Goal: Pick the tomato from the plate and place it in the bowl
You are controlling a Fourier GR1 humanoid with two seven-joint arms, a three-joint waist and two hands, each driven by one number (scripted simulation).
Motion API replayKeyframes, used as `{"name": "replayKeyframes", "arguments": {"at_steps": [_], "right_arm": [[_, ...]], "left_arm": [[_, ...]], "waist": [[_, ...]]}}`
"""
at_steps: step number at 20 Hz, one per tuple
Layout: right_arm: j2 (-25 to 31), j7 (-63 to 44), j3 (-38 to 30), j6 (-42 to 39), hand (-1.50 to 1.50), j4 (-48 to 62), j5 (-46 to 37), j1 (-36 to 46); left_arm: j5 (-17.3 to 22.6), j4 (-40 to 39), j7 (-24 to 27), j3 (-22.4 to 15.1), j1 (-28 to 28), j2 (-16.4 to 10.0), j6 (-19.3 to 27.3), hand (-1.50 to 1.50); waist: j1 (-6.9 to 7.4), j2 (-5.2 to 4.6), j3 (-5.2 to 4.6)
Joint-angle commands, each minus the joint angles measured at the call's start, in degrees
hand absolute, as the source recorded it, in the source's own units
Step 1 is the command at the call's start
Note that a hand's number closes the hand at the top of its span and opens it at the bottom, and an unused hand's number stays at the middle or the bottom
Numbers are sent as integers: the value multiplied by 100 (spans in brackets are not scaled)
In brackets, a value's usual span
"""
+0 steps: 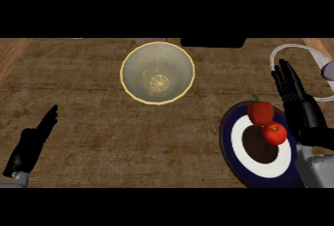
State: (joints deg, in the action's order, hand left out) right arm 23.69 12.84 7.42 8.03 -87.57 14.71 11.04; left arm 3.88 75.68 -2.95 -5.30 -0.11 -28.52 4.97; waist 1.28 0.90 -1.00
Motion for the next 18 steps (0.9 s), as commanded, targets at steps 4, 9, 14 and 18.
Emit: {"name": "replayKeyframes", "arguments": {"at_steps": [4,9,14,18], "right_arm": [[-263,-661,1421,-2395,-150,-296,1195,224],[723,-78,1440,-2830,-150,-783,293,-102],[1687,340,656,-3876,-150,-1519,780,-491],[2587,683,-31,-4448,-150,-1618,552,-514]], "left_arm": [[385,586,502,393,-865,325,181,0],[1036,996,596,969,-1096,555,256,0],[955,1131,548,1080,-1202,601,384,0],[1133,691,707,1323,-1331,436,71,0]], "waist": [[254,-95,102],[-138,-59,102],[-180,-69,100],[-242,-75,97]]}}
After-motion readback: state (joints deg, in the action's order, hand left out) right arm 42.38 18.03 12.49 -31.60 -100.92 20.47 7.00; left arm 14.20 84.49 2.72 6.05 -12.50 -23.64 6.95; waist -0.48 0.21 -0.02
